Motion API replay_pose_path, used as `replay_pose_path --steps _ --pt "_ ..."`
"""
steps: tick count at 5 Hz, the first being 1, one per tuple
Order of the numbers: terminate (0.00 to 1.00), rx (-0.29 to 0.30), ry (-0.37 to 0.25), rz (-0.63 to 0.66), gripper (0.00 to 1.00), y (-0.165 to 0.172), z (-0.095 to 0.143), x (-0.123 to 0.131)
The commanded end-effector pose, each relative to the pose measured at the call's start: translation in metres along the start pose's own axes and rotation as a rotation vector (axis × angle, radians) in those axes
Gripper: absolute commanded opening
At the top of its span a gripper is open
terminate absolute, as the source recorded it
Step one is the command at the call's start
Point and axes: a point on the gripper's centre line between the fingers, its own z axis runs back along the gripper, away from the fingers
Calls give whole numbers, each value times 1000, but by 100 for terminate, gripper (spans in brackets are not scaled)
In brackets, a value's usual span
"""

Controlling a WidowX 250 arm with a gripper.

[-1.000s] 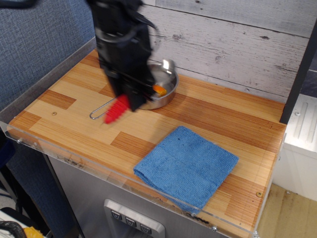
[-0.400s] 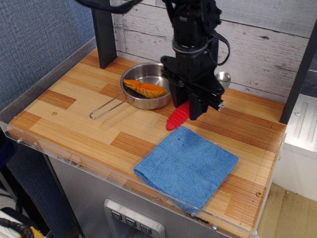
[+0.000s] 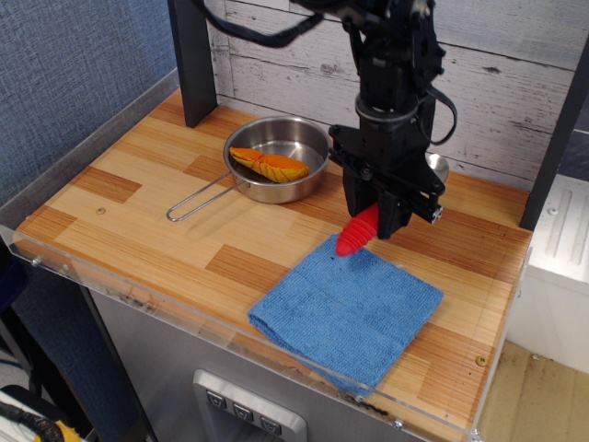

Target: Place spoon on edge of napkin. spoon is on napkin's edge

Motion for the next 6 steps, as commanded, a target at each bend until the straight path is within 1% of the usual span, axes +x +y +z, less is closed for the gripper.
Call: replay_pose_path --steps 1,2,3,4,5,6 --pt "0 35 -32 -31 0 -10 -3 15" --pt "0 38 -41 -32 0 -10 -6 16" --pt "0 36 -6 -42 100 -5 -5 14" --pt "0 16 -20 -38 100 -3 -1 12" --pt "0 33 -24 -13 100 2 6 8" --pt "0 43 -60 6 100 8 26 4"
